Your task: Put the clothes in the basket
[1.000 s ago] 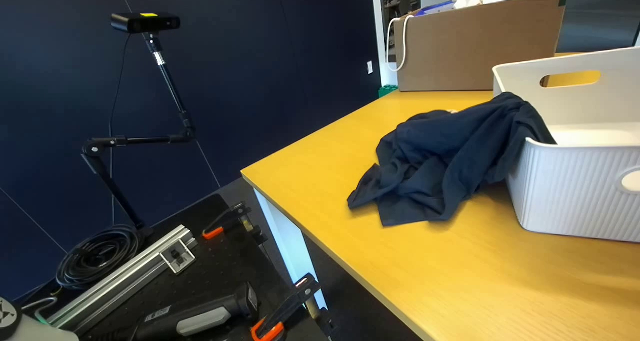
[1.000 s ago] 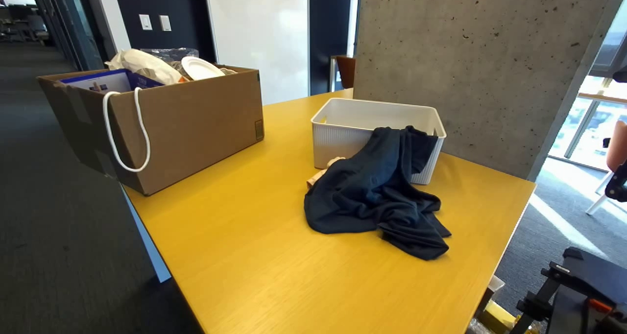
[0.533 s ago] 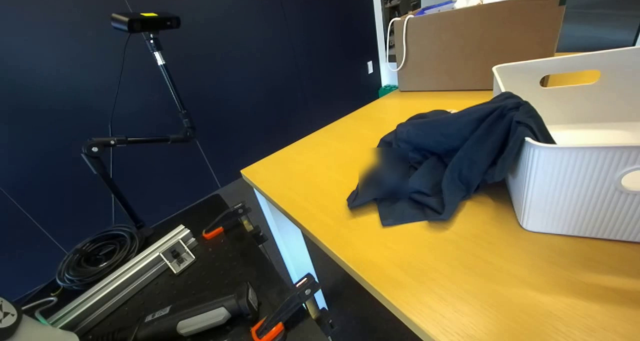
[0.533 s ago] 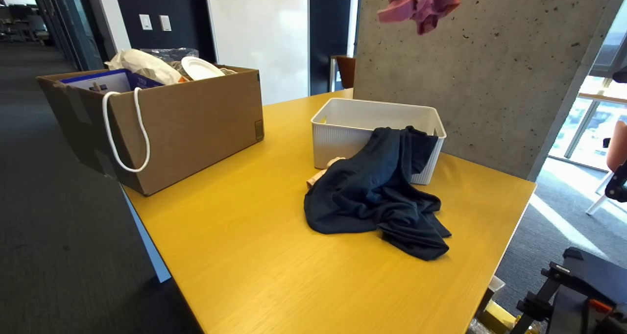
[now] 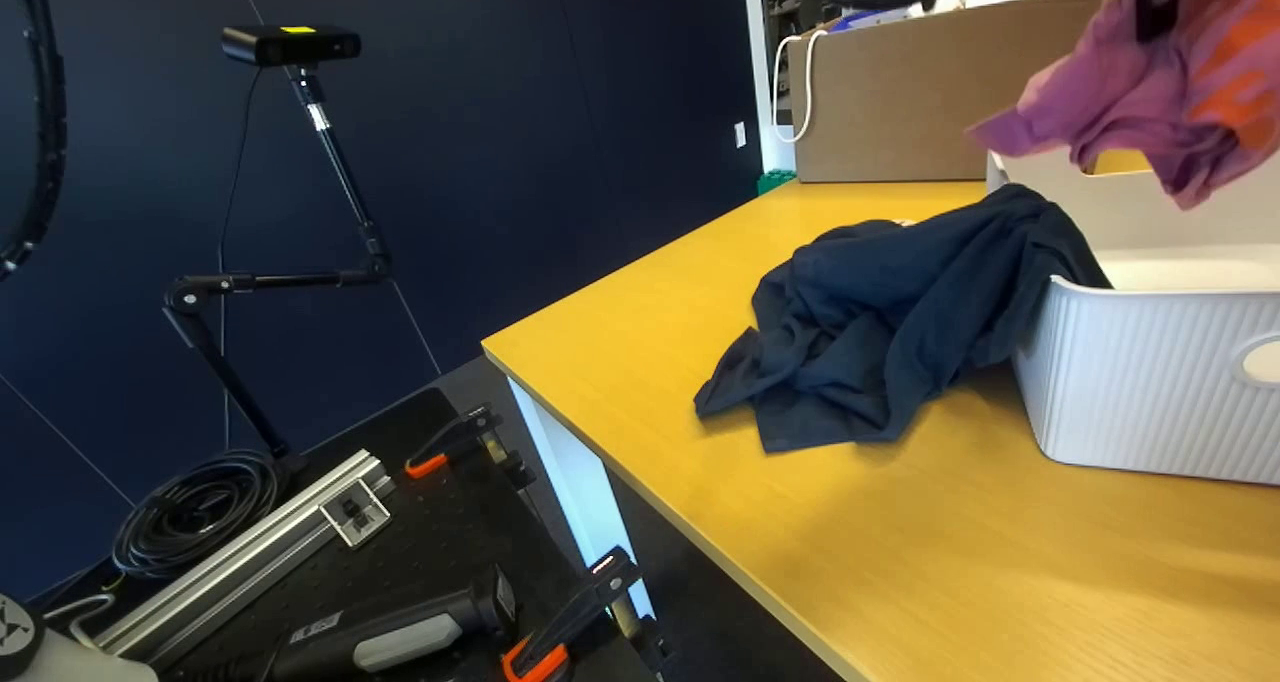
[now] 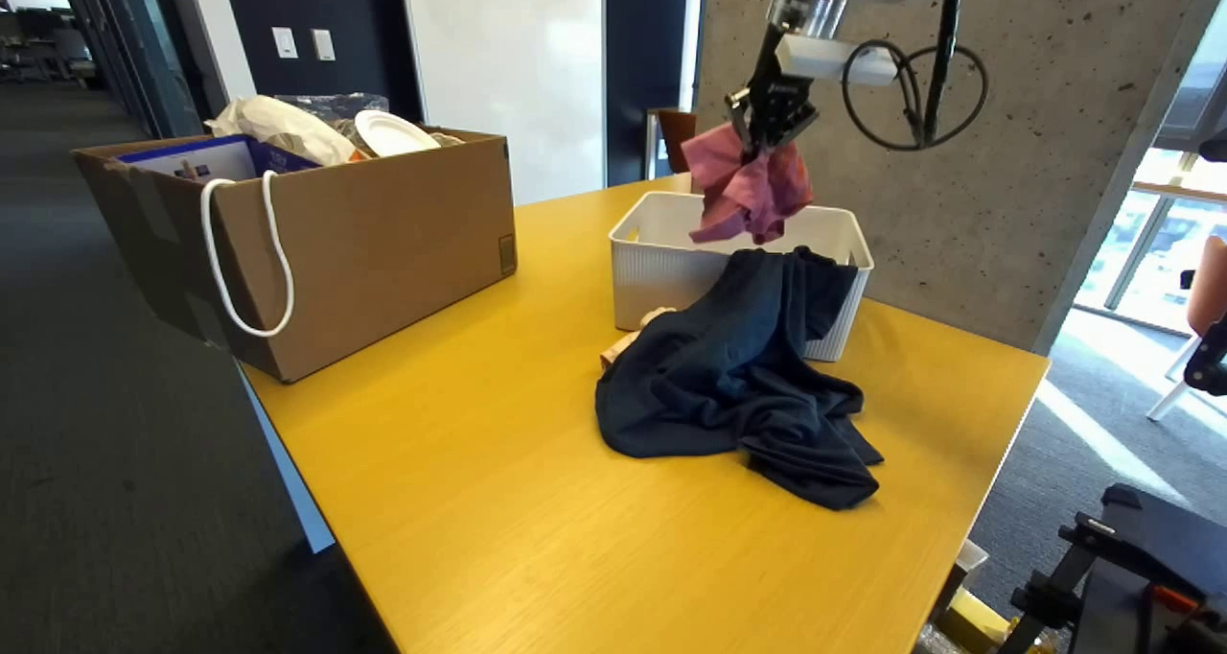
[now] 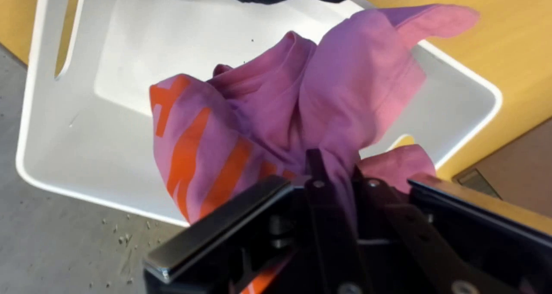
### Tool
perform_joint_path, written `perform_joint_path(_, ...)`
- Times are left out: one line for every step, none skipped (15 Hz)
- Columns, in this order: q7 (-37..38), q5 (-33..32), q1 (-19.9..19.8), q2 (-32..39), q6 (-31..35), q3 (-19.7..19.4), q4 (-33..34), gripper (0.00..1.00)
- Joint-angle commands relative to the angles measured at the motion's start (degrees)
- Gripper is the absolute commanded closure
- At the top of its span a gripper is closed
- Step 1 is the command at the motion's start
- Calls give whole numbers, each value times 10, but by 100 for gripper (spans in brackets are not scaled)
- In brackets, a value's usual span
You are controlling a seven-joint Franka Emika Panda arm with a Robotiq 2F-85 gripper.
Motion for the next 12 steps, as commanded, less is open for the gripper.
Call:
perform_joint_path(-24, 14, -19, 81, -38, 11, 92, 97)
perform_joint_path(-30, 14, -18, 100, -37, 14, 101, 97)
perform_joint_path(-37, 14, -15, 104, -42, 18, 100, 97)
perform_joint_path(-40, 10, -8, 104, -40, 23, 91, 97)
perform_joint_path(-48, 10, -4, 104, -42, 30, 86, 97)
perform_joint_path(-52, 9, 2, 103, -44, 36, 81, 97)
perform_joint_path(-58, 7, 7, 107, -48, 42, 82, 97)
perform_joint_path(-51, 5, 13, 109, -51, 43, 83, 79)
perform_joint_path(-43, 2, 19, 108, -50, 41, 82, 64)
perform_joint_path(-40, 0, 23, 98, -56, 38, 77, 57)
perform_joint_path(-28, -8, 28, 82, -45, 27, 67, 50)
perform_joint_path(-18, -11, 30, 70, -38, 21, 63, 44)
